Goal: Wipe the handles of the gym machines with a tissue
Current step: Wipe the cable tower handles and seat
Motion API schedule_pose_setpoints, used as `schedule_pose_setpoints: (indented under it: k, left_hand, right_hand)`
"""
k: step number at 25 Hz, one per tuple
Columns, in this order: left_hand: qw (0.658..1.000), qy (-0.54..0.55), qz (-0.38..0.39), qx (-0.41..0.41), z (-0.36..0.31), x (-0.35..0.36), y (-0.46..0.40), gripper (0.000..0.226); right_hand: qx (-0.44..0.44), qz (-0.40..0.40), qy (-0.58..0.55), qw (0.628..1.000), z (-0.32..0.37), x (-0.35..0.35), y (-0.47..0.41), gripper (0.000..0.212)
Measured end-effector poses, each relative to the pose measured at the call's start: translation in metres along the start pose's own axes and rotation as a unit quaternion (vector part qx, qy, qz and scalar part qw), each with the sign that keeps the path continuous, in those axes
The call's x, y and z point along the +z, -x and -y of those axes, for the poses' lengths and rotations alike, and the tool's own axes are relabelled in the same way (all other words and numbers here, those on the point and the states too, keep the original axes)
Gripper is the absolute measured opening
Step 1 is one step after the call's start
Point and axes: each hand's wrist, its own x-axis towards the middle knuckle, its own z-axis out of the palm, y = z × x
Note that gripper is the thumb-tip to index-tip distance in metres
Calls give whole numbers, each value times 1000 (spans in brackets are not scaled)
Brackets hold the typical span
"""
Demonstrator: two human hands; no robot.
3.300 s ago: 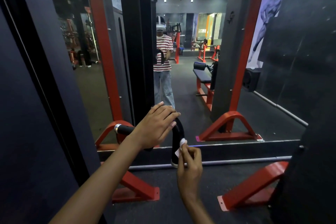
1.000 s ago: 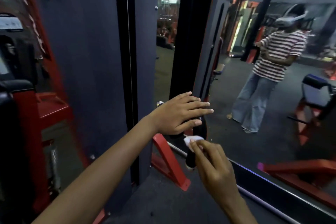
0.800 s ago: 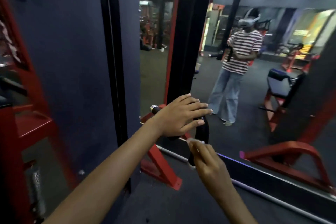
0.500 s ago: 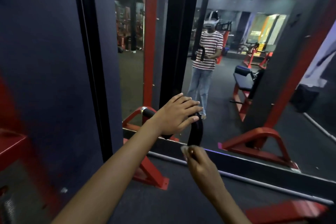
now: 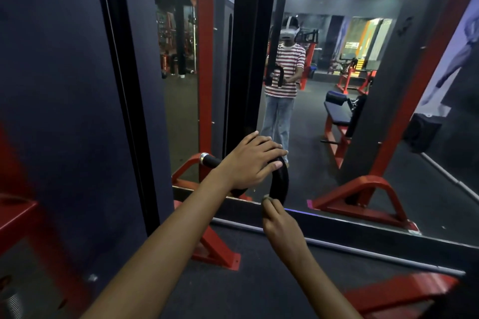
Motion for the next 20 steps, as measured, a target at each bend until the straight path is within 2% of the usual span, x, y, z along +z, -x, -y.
schedule_pose_setpoints:
  k: [4,7,9,11,12,14,15,20]
  left_hand:
    - [1000,6,4,0,0,-2,-1,48]
    - [1000,9,12,-7,-5,-4,-2,49]
    - [1000,1,11,-18,-6,-4,-2,51]
    - [998,-31,23,-42,-13,-6,-9,53]
    - [996,-50,38,-59,-20,-8,-18,50]
    - [993,-53,51,-98,-41,-3,-40,41]
    - [991,-40,44,-120,-52,3,-51,39]
    - [972,55,-1,-229,-88,54,-98,38]
  right_hand:
    - [64,68,-56,994,4,14,11,9]
    - [7,93,-53,994,-5,18,19,6]
    - [24,101,-181,978,-16,5,23,9]
    - [117,39,-306,944,-35,-17,23,14]
    - [176,-23,-341,923,-47,-28,20,12]
    - [286,-126,-383,869,-78,-47,8,9]
    - [316,-147,-390,853,-97,-53,1,11]
    - [337,-100,-354,867,-196,-58,-17,15]
